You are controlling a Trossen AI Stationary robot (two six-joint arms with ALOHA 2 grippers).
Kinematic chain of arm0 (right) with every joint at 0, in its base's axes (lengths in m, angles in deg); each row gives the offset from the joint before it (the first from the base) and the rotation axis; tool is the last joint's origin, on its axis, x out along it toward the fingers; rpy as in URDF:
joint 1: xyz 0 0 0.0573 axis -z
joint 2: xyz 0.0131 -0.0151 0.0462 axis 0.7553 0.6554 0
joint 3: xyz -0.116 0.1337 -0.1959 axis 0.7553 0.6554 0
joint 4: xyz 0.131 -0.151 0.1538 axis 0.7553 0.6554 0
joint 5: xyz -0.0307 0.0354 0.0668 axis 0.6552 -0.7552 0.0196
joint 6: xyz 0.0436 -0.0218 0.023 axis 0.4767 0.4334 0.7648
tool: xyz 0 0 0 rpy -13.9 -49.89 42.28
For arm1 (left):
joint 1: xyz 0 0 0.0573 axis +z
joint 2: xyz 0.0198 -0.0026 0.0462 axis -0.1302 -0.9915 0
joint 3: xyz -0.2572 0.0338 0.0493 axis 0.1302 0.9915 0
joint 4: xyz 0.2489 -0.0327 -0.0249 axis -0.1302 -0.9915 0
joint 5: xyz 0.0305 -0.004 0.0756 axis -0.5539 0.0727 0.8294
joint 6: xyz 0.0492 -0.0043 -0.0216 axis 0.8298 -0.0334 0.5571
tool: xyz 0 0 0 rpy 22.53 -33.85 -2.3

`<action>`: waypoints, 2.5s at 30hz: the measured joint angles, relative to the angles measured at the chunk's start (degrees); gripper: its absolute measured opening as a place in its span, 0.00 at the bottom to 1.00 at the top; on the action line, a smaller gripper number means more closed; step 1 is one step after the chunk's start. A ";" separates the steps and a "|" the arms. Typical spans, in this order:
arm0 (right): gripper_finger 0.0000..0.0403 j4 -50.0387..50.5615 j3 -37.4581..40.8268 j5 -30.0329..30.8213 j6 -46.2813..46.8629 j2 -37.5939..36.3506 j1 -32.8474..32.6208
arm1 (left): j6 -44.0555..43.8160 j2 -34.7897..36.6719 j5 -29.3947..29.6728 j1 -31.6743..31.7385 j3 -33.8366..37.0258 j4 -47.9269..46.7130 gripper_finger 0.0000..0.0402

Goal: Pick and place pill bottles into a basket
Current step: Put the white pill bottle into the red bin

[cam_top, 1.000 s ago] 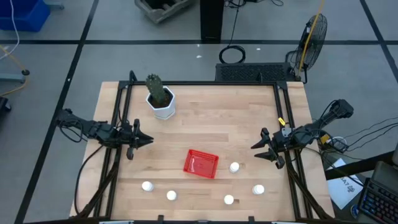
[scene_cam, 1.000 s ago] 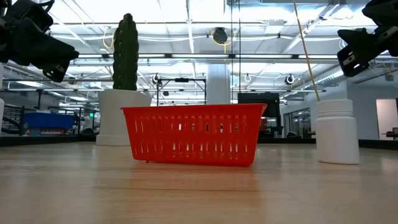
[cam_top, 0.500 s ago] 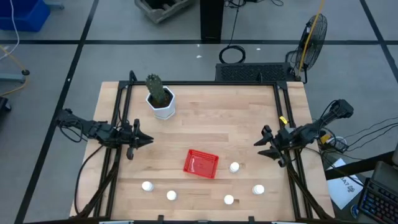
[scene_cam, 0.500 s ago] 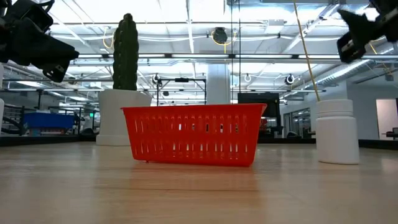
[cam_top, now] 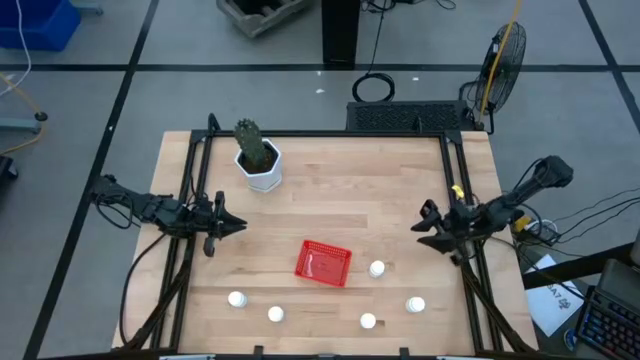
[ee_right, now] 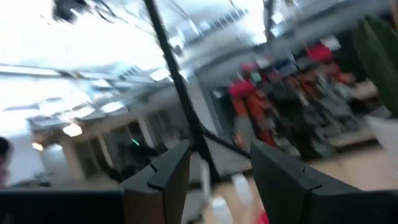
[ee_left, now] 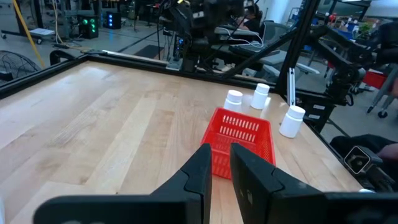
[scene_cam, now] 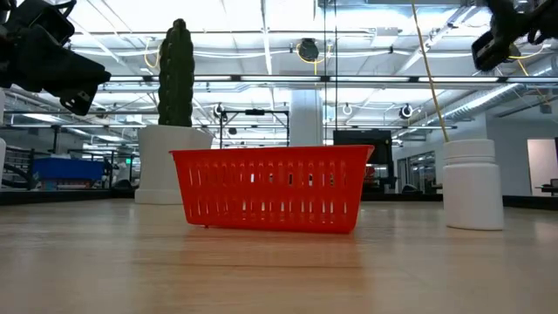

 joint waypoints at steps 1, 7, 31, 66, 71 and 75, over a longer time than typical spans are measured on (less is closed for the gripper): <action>0.38 0.29 -1.12 0.82 0.50 2.65 0.02 | 0.00 0.00 -0.01 0.01 0.01 -0.01 0.16; 0.39 8.35 -15.14 1.03 0.86 22.05 -0.22 | 0.00 0.00 -0.01 0.01 0.01 -0.03 0.16; 0.82 65.90 -47.99 -3.66 27.31 54.81 2.84 | 0.00 0.00 0.00 0.01 0.00 -0.45 0.16; 0.52 62.21 -47.01 -6.80 26.82 63.97 2.43 | 0.00 0.00 -0.01 0.01 0.00 -0.43 0.16; 0.38 62.17 -47.03 -6.75 26.70 63.96 2.43 | 0.00 0.00 0.00 0.00 0.00 -0.43 0.16; 0.37 62.17 -47.03 -6.71 26.63 63.94 2.43 | 0.00 0.00 0.00 0.00 0.00 -0.43 0.16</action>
